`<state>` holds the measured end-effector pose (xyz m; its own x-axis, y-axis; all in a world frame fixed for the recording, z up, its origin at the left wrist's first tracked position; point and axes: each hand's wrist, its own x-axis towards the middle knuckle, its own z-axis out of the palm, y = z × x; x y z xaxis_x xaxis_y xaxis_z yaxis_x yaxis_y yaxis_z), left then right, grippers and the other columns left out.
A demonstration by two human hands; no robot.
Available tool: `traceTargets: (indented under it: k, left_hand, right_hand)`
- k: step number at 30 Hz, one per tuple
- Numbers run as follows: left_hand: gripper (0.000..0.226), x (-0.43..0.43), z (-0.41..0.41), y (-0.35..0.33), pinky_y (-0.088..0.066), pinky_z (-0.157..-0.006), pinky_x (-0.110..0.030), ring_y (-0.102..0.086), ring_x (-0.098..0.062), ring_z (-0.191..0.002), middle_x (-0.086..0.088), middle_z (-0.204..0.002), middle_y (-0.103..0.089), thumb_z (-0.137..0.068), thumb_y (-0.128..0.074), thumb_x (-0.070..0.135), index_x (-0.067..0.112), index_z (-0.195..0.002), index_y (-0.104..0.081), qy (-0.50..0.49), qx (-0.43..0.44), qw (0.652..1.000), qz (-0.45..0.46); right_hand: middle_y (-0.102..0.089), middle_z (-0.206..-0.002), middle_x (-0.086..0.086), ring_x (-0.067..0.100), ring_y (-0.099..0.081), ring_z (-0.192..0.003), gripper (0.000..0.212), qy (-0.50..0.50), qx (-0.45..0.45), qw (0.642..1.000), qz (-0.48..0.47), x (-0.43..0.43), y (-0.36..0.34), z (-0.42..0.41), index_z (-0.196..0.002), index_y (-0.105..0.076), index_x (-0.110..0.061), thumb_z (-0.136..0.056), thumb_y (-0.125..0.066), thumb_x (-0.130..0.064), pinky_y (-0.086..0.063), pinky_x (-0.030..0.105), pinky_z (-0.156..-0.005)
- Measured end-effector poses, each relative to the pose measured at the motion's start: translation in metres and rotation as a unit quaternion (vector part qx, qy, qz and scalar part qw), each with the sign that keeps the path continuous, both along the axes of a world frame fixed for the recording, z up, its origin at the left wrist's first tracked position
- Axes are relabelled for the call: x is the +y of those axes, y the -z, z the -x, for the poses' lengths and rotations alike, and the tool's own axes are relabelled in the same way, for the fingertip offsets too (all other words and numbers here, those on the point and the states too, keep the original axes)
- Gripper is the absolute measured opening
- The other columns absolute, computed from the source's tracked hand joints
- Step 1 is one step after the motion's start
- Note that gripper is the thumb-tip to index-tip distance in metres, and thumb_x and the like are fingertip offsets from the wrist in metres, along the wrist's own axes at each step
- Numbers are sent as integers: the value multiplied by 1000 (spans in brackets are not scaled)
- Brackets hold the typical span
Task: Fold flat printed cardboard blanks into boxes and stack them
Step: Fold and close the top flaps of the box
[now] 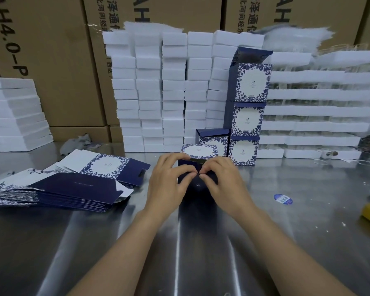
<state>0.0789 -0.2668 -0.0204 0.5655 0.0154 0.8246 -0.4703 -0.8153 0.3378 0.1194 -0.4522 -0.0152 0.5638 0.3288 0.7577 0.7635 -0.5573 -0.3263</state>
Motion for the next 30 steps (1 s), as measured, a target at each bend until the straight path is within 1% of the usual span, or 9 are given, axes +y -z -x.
traceTargets:
  k: [3, 9, 13, 16, 18, 22, 24, 26, 30]
  left_hand:
    - [6, 2, -1, 0, -46, -99, -35, -52, -15, -121, 13, -120, -66, -94, -80, 23, 26, -97, -83, -4, 5, 1000, 11]
    - [7, 7, -1, -1, -31, -101, -7, -47, -7, -122, 18, -122, -63, -94, -78, 33, 34, -99, -83, -2, 33, 997, 65]
    - [9, 16, -3, -1, -30, -96, -4, -45, -6, -119, 19, -119, -66, -98, -76, 28, 28, -96, -84, -14, 32, 999, 35]
    - [8, 17, -1, -3, -29, -94, -3, -46, -3, -118, 24, -115, -63, -96, -75, 35, 34, -96, -84, -4, 47, 996, 74]
    - [9, 17, -1, -3, -29, -95, -3, -45, 0, -118, 25, -117, -61, -93, -77, 39, 37, -100, -82, -1, 58, 995, 76]
    - [7, 21, -2, -3, -31, -94, -6, -49, -10, -116, 24, -115, -65, -96, -77, 29, 30, -94, -84, 5, 74, 994, 79]
    - [7, 22, -2, -4, -34, -94, -9, -50, -10, -115, 25, -113, -65, -96, -77, 29, 30, -94, -84, 7, 86, 992, 94]
    - [7, 23, -2, -6, -42, -91, -19, -52, -7, -116, 22, -114, -64, -95, -78, 32, 32, -97, -84, 14, 102, 988, 117]
    - [19, 19, 1, -7, -49, -84, -21, -63, -1, -109, 17, -114, -68, -94, -78, 36, 38, -113, -78, 60, 137, 967, 205]
  right_hand:
    - [-63, -102, -7, 16, -54, -102, 8, 14, 3, 1000, 12, -5, -3, 0, -99, -70, -19, -94, -75, -20, -45, 33, -92]
    - [-65, -95, -9, 16, -53, -99, 7, -1, 11, 1000, 13, -15, -7, -3, -92, -70, -20, -98, -71, -18, -42, 31, -91]
    - [-65, -99, -12, 11, -52, -101, 2, 5, 24, 1000, 15, -15, -7, -3, -97, -72, -24, -97, -73, -25, -40, 26, -92]
    - [-64, -101, -7, 13, -52, -102, 3, 9, 32, 999, 12, -17, -8, -3, -99, -71, -19, -100, -69, -21, -41, 29, -92]
    - [-65, -97, -6, 15, -52, -100, 6, 11, 37, 999, 12, -20, -9, -3, -96, -72, -18, -101, -68, -18, -42, 29, -90]
    - [-67, -95, -11, 10, -53, -100, 7, 8, 54, 999, -2, -23, -11, -2, -93, -75, -22, -99, -71, -23, -40, 24, -88]
    - [-66, -97, -10, 8, -55, -97, 4, 9, 61, 998, -12, -24, -11, -3, -97, -74, -22, -99, -71, -25, -41, 23, -87]
    - [-65, -95, -8, 9, -58, -91, 5, 7, 83, 996, -34, -27, -12, -6, -96, -73, -19, -100, -69, -20, -41, 25, -80]
    - [-69, -90, -9, 9, -61, -84, 8, 13, 91, 995, -38, -33, -12, -9, -93, -75, -20, -99, -70, -19, -40, 26, -74]
